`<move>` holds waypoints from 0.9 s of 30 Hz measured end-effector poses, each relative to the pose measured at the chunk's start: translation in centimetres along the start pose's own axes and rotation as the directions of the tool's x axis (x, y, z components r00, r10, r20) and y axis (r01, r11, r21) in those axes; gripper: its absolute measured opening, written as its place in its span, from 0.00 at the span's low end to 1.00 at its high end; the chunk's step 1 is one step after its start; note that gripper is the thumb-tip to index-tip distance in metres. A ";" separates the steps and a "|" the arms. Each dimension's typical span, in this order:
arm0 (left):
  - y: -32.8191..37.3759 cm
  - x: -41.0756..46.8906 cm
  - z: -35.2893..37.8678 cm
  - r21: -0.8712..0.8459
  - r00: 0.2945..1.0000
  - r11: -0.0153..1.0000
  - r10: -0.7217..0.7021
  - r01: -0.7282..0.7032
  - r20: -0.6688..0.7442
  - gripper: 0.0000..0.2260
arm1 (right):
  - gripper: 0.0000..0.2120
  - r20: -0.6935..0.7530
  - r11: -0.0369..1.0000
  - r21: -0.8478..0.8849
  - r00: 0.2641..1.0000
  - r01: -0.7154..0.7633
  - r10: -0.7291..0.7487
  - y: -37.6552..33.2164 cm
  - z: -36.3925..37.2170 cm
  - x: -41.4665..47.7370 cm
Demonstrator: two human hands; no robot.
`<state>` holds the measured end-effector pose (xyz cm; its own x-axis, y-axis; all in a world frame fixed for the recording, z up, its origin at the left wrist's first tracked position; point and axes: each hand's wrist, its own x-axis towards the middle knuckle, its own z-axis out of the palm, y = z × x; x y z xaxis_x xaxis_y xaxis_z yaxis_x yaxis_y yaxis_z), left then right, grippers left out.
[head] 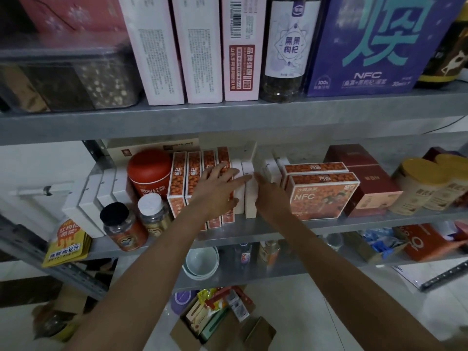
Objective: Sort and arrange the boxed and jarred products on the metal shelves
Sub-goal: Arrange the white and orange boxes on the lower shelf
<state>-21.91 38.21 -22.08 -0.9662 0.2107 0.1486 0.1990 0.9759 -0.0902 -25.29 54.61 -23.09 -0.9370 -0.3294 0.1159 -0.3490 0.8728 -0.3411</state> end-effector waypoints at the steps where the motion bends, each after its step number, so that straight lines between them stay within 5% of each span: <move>1: 0.0 0.1 0.0 -0.001 1.000 1.000 -0.001 0.001 -0.004 0.32 | 0.25 -0.035 0.999 -0.039 0.999 0.002 -0.003 0.1 -0.4 0.4; 7: 0.2 0.4 0.1 0.005 1.000 1.000 -0.006 0.006 -0.009 0.29 | 0.20 -0.205 0.960 -0.261 0.966 0.100 -0.157 -0.8 -2.8 4.3; 11: 0.2 0.4 0.0 0.016 1.000 1.000 0.005 -0.004 -0.017 0.30 | 0.24 0.034 0.854 -0.491 0.983 0.173 -0.179 -1.2 -3.4 6.7; 14: 0.2 0.4 0.0 0.026 1.000 1.000 0.008 -0.008 -0.022 0.29 | 0.29 0.216 0.827 -0.521 0.970 0.212 -0.112 -1.3 -3.2 8.0; 19: 0.2 0.4 0.1 0.025 1.000 1.000 0.000 0.001 -0.021 0.29 | 0.23 0.287 0.861 -0.464 0.955 0.209 -0.077 -1.3 -2.7 9.2; 23: 0.1 0.4 0.0 0.024 1.000 1.000 -0.005 0.005 -0.007 0.30 | 0.21 0.204 0.880 -0.457 0.978 0.131 -0.040 -1.2 -2.3 9.7; 27: 0.1 0.4 0.0 0.027 1.000 1.000 0.000 0.000 -0.004 0.29 | 0.19 -0.060 0.933 -0.357 0.996 0.039 -0.064 -0.3 -2.0 9.8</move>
<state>-22.28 38.42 -22.04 -0.9655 0.2112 0.1521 0.1947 0.9739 -0.1165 -34.43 51.88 -19.98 -0.9117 -0.3627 0.1929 -0.3661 0.9304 0.0192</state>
